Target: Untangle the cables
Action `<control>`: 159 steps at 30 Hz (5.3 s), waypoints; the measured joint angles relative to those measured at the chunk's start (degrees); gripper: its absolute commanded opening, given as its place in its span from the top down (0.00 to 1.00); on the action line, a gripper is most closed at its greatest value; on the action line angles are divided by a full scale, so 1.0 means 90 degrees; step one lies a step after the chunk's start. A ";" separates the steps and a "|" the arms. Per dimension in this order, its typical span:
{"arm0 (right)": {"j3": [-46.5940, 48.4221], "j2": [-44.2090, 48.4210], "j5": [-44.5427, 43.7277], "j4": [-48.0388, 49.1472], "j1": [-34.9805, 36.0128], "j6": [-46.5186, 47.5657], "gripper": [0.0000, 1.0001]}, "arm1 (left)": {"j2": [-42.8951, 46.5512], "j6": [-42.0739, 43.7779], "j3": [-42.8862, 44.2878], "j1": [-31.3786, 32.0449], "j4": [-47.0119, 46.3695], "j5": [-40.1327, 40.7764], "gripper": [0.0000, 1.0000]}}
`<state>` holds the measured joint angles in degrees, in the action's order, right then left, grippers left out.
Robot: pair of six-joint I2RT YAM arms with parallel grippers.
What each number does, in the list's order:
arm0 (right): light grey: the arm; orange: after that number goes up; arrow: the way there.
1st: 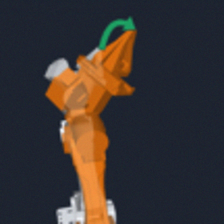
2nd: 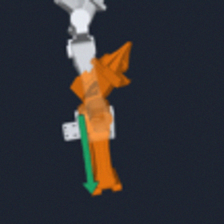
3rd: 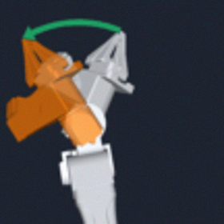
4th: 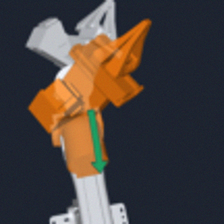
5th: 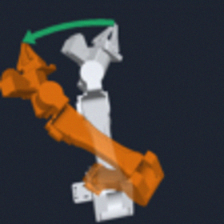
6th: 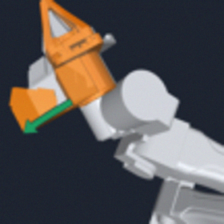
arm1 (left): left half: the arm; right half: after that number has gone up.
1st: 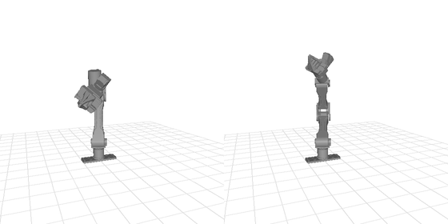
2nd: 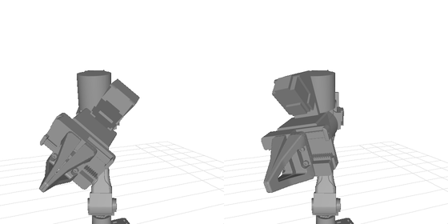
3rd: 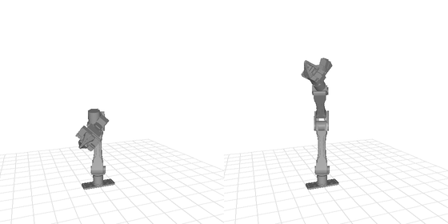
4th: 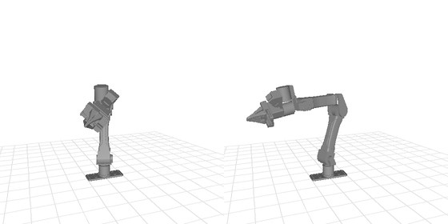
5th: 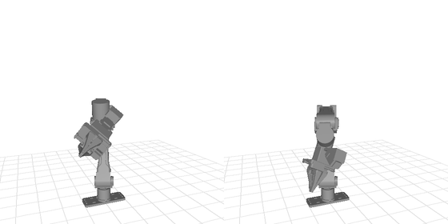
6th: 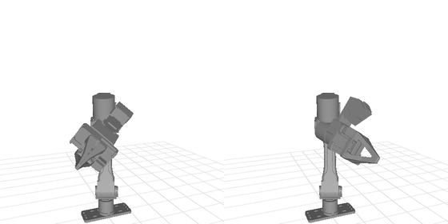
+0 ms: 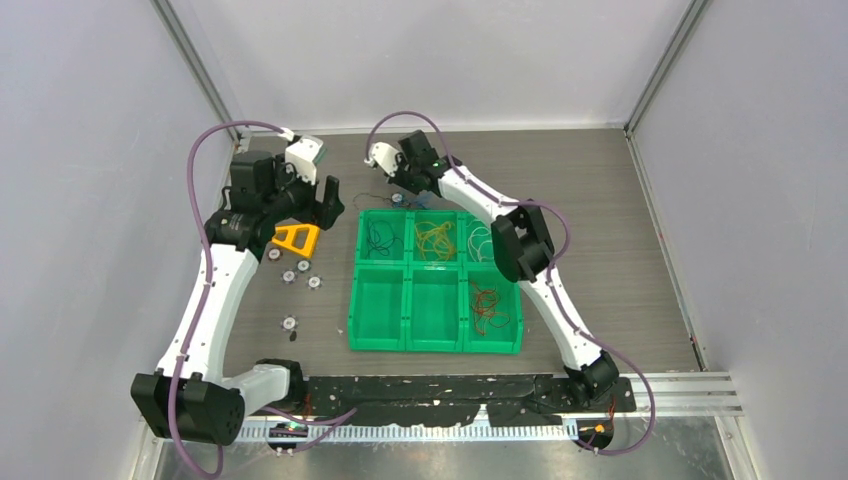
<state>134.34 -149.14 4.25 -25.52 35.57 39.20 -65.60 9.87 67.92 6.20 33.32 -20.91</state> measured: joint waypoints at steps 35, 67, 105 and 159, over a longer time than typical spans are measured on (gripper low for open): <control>-0.0359 0.5034 0.1732 0.2348 -0.1603 -0.1819 0.95 | -0.2363 -0.1001 0.2676 0.1037 -0.2115 -0.1923 0.05; -0.1234 0.5030 0.2045 0.3174 -0.2579 -0.3232 0.95 | -0.6433 -0.1260 0.6742 0.2960 -0.3155 -0.0126 0.21; -0.3123 0.4437 0.4345 0.2038 -0.4240 -0.4847 0.05 | -0.6817 -0.2494 0.7759 0.2599 -0.2975 0.0039 1.00; -0.4704 0.3334 0.1804 0.1481 -0.3300 -0.0357 0.94 | -0.2346 -0.3366 0.6271 0.0889 -0.2378 -0.0510 1.00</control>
<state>92.01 -119.13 20.49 -12.19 5.87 35.99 -86.72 -20.43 124.36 14.20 11.92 -25.50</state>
